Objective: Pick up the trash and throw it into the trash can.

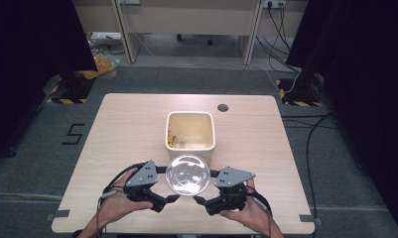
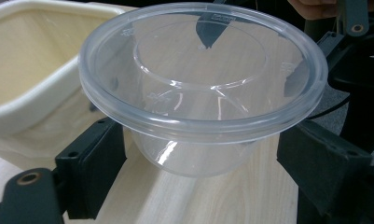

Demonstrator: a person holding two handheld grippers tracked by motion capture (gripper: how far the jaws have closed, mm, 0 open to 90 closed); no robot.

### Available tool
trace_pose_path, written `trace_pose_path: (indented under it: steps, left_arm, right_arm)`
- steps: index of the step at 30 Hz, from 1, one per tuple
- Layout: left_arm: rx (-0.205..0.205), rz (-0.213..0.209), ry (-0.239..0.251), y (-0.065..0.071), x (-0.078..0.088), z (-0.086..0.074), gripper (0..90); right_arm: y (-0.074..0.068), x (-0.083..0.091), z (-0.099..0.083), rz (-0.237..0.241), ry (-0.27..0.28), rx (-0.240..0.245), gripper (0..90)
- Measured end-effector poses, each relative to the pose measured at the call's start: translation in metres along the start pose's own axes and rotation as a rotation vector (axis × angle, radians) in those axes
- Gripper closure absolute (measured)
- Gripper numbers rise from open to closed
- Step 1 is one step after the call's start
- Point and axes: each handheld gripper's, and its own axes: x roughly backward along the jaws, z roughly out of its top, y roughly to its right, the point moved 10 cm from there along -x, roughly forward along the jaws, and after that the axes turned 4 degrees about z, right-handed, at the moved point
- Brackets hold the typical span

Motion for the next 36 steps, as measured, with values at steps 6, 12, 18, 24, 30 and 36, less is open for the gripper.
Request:
trace_pose_path:
  steps: [6, 12, 18, 24, 30, 36]
  left_arm:
    - [-0.009, 0.019, -0.001, -0.01, 0.005, 0.021, 15.0]
    - [-0.009, 0.031, 0.009, -0.023, 0.005, 0.038, 15.0]
    - [-0.005, 0.047, 0.014, -0.043, 0.001, 0.052, 15.5]
    - [0.018, 0.068, 0.02, -0.064, -0.008, 0.061, 15.7]
    - [0.045, 0.073, 0.01, -0.083, -0.02, 0.062, 16.3]
    - [0.056, 0.072, -0.01, -0.103, -0.033, 0.064, 17.2]
  right_arm:
    - [0.009, 0.01, 0.021, -0.008, 0.001, 0.016, 16.9]
    - [0.024, 0.017, 0.04, -0.016, 0.012, 0.013, 17.4]
    - [0.042, 0.019, 0.053, -0.025, 0.013, 0.005, 18.9]
    - [0.064, 0.012, 0.062, -0.035, 0.016, -0.018, 19.1]
    - [0.085, 0.006, 0.065, -0.038, 0.016, -0.05, 20.1]
    - [0.106, -0.001, 0.068, -0.06, 0.001, -0.057, 20.8]
